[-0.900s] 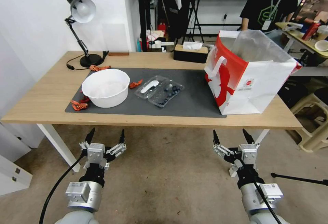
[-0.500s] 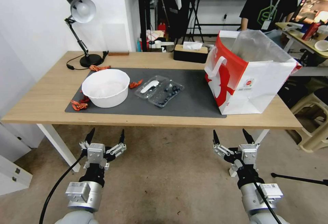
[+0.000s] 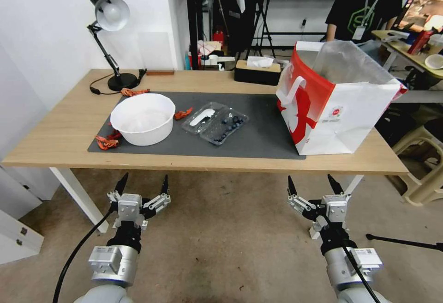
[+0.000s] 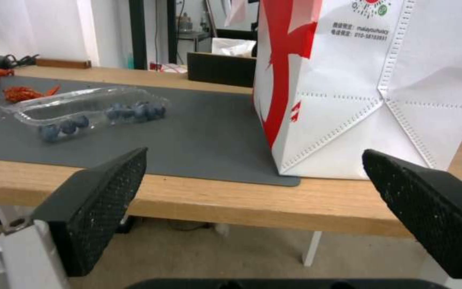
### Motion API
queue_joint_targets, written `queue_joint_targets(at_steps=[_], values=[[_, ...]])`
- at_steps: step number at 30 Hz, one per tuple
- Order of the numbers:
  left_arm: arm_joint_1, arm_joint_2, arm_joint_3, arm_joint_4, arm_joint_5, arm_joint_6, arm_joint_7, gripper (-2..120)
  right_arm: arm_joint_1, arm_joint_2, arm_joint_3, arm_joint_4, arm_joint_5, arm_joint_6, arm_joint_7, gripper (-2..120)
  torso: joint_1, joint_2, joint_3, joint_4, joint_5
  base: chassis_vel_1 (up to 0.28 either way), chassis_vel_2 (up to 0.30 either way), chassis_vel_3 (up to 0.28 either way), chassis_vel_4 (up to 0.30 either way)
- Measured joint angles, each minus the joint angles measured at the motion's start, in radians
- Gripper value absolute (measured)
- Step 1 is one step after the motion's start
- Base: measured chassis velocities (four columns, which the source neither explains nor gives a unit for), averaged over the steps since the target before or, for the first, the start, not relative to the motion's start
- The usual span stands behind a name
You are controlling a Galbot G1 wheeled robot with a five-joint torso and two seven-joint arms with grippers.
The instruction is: Close the takeout container lid, then place the container into the takeout bag.
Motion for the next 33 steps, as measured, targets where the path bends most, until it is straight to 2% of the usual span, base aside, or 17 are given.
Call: queue_joint_targets(at_steps=[2, 3, 4, 5, 6, 13, 19, 24, 27, 29, 33], values=[[-0.003, -0.014, 0.015, -0.024, -0.041, 0.041, -0.011, 100, 0.004, -0.002, 0.001, 0.002, 0.004, -0.009, 0.0, 100, 0.0, 0.0, 0.0, 0.0, -0.0002, 0.0, 0.0, 0.0, 0.0], [-0.009, -0.033, 0.036, -0.056, -0.089, 0.09, -0.024, 100, 0.014, -0.008, 0.006, 0.008, 0.014, -0.029, 0.002, 100, 0.0, 0.0, 0.0, -0.0002, 0.0002, 0.0, 0.0, 0.0, 0.0], [-0.009, -0.033, 0.036, -0.056, -0.089, 0.09, -0.024, 100, 0.014, -0.008, 0.006, 0.008, 0.014, -0.029, 0.002, 100, 0.0, 0.0, 0.0, -0.0002, 0.0002, 0.0, 0.0, 0.0, 0.0], [-0.013, -0.05, 0.055, -0.083, -0.132, 0.134, -0.035, 100, 0.027, -0.016, 0.014, 0.019, 0.028, -0.057, 0.006, 100, 0.0, 0.0, 0.0, 0.0, 0.0001, 0.0, 0.0, 0.0, 0.0], [-0.015, -0.061, 0.066, -0.098, -0.16, 0.142, -0.04, 100, 0.046, -0.027, 0.024, 0.033, 0.046, -0.096, 0.011, 100, 0.0, 0.0, 0.0, -0.0001, 0.0003, 0.0, 0.0, 0.0, 0.0], [-0.005, -0.059, 0.063, -0.095, -0.176, 0.079, -0.041, 100, 0.14, -0.084, 0.073, 0.102, 0.15, -0.285, 0.037, 100, 0.0, 0.0, 0.0, 0.0001, 0.0003, 0.0, 0.0, 0.0, 0.0], [-0.012, -0.043, 0.057, -0.067, -0.177, 0.032, -0.038, 100, 0.159, -0.138, 0.058, 0.127, 0.222, -0.298, 0.068, 100, 0.0, 0.0, 0.0, 0.0, -0.0001, 0.0, 0.0, 0.0, 0.0], [-0.029, -0.024, 0.056, -0.044, -0.184, 0.031, -0.036, 100, 0.177, -0.156, 0.036, 0.127, 0.247, -0.306, 0.109, 100, 0.0, 0.0, 0.0, -0.0004, -0.0001, 0.0, 0.0, 0.0, 0.0], [-0.039, -0.013, 0.056, -0.028, -0.192, 0.03, -0.031, 100, 0.203, -0.174, 0.026, 0.13, 0.278, -0.332, 0.145, 100, 0.0, 0.0, 0.0, 0.0004, 0.0001, 0.0, 0.0, 0.0, 0.0], [-0.054, -0.003, 0.058, -0.014, -0.197, 0.032, -0.027, 100, 0.227, -0.19, 0.019, 0.133, 0.309, -0.354, 0.172, 100, 0.0, 0.0, 0.0, -0.0007, -0.0002, 0.0, 0.0, 0.0, 0.0], [-0.056, -0.004, 0.057, -0.006, -0.199, 0.029, -0.025, 100, 0.265, -0.217, 0.004, 0.124, 0.345, -0.37, 0.192, 100, 0.0, 0.0, 0.0, 0.0002, 0.0, 0.0, 0.0, 0.0, 0.0]])
